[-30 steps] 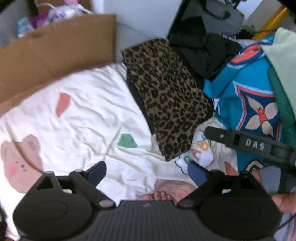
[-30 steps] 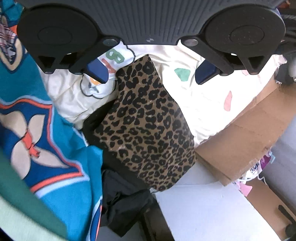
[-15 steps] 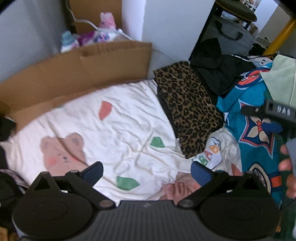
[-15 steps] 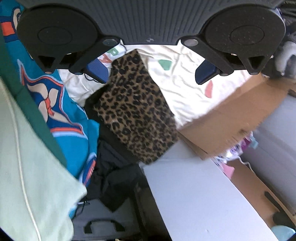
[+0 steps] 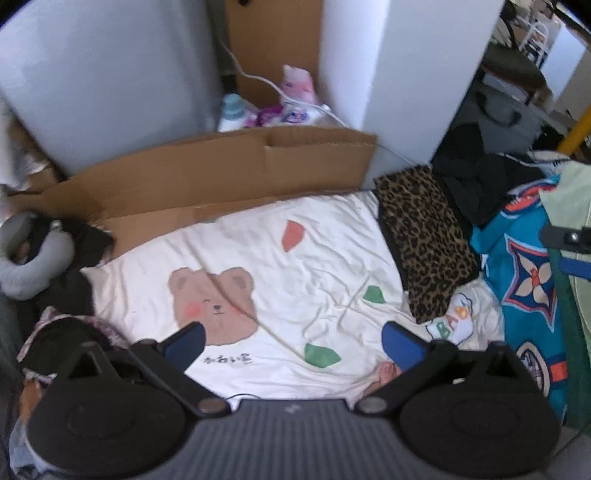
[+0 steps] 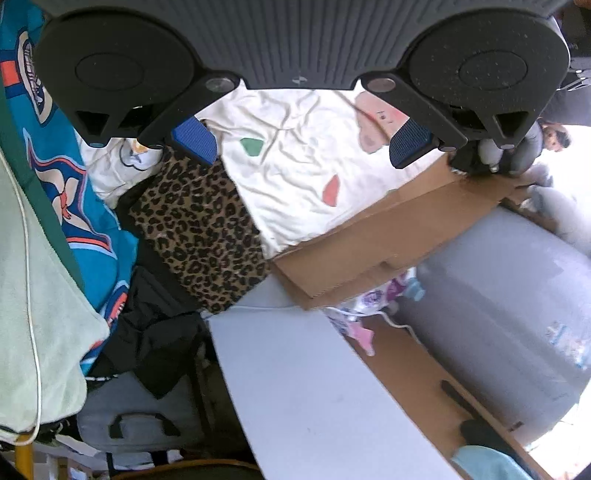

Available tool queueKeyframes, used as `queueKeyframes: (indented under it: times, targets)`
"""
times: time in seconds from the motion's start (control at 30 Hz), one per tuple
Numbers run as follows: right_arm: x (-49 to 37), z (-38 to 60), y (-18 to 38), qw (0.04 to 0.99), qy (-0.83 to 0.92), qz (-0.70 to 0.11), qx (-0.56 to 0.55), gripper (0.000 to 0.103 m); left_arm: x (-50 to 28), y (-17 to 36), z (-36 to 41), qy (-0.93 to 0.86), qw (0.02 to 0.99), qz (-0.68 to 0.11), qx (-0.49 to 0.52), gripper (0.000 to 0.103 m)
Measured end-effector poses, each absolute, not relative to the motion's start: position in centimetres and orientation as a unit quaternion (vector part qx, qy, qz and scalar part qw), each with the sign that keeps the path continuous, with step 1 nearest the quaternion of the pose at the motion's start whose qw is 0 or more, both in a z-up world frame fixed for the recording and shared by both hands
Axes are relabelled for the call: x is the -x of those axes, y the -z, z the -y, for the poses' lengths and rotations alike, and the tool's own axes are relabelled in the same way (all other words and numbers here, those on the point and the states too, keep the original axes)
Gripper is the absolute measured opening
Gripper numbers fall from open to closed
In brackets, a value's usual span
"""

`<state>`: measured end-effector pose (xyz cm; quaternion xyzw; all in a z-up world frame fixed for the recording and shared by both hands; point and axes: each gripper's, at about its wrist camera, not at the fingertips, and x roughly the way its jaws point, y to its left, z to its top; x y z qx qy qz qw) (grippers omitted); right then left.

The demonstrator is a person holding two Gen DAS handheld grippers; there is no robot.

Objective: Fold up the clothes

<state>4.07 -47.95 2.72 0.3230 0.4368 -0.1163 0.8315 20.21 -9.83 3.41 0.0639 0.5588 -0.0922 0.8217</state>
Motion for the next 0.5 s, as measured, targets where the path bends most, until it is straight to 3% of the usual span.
queueKeyframes:
  times: [0.5]
  targets:
    - [-1.0, 41.7, -10.0, 0.857, 0.070, -0.422, -0.287, 0.103, -13.8, -7.9, 4.7, 0.074, 0.841, -0.535, -0.030, 0.103]
